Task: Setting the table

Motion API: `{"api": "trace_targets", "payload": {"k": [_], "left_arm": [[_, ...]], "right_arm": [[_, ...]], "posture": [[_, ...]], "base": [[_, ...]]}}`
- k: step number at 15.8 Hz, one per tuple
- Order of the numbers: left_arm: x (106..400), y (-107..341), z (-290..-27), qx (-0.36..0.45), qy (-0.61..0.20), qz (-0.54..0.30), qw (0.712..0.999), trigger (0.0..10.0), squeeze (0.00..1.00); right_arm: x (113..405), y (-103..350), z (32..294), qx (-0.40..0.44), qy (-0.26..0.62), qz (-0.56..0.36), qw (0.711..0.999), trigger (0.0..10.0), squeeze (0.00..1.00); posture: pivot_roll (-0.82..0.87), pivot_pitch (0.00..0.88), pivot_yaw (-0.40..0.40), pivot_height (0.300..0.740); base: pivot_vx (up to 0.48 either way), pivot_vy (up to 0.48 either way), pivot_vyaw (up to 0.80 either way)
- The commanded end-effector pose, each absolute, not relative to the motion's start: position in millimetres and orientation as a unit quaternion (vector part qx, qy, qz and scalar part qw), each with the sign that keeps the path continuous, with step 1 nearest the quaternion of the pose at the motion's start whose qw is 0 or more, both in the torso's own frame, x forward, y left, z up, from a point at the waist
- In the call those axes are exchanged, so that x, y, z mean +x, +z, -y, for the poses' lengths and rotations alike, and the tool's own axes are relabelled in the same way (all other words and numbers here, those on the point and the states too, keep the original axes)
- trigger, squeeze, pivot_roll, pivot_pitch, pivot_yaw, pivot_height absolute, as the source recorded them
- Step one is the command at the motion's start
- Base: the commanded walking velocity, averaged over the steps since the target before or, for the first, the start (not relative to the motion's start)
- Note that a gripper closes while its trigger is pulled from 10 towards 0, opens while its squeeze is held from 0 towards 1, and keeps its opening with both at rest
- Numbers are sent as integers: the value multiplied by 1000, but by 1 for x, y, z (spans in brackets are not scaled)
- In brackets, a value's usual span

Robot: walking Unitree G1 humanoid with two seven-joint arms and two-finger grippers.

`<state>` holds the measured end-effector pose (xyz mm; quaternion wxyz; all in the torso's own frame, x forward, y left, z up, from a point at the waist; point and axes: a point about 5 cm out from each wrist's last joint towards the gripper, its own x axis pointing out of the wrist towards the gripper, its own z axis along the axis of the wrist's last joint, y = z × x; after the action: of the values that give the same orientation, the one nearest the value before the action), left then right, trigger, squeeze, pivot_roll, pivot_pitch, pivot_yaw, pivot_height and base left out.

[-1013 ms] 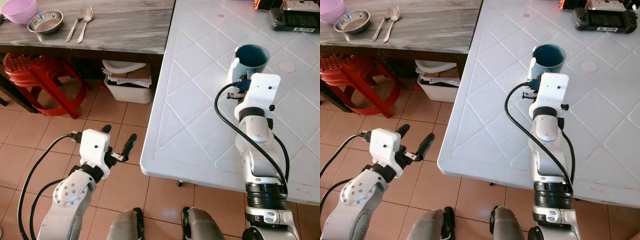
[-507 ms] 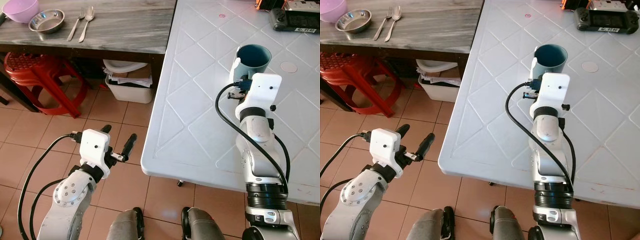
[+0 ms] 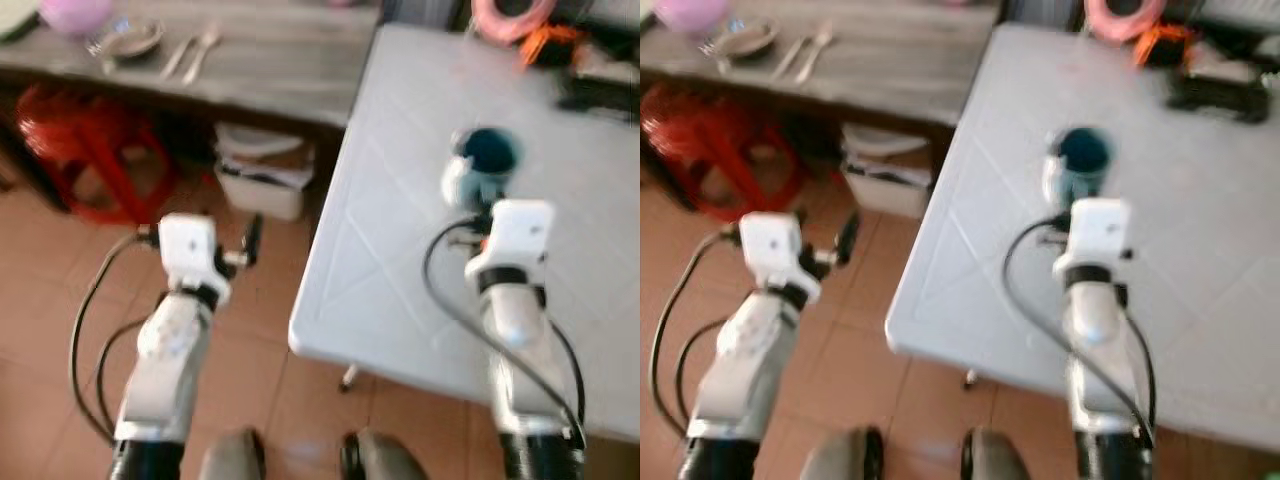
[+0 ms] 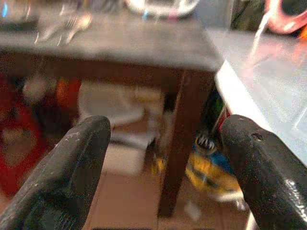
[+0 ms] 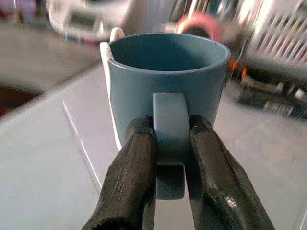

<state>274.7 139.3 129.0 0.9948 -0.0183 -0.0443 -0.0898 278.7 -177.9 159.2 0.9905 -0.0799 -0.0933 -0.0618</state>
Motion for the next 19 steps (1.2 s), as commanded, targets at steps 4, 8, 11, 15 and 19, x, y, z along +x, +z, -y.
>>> {"api": "trace_targets", "payload": {"k": [4, 8, 11, 15, 19], "left_arm": [[276, 115, -149, -21, -53, 24, 998, 10000, 0], [281, 118, -149, -19, -59, 46, 997, 10000, 0], [281, 117, -149, -24, -62, 43, 997, 10000, 0], [281, 118, -149, -17, -70, 56, 996, 10000, 0], [280, 118, -148, -19, -64, 57, 996, 10000, 0]], "right_arm": [[277, 170, 175, -86, -58, 127, 986, 10000, 0], [278, 171, 179, -88, -62, 131, 986, 10000, 0], [278, 172, 177, -88, -60, 135, 985, 10000, 0], [276, 173, 173, -83, -57, 139, 985, 10000, 0], [275, 173, 172, -83, -55, 140, 985, 10000, 0]], "posture": [[-11, 0, -14, 740], [-12, 0, -8, 740], [-11, 0, 1, 740], [-12, 0, 7, 740], [-11, 0, 10, 740]], "base": [[0, 120, 0], [0, 480, -297], [0, 480, -627], [0, 480, 0], [0, 473, 0]]}}
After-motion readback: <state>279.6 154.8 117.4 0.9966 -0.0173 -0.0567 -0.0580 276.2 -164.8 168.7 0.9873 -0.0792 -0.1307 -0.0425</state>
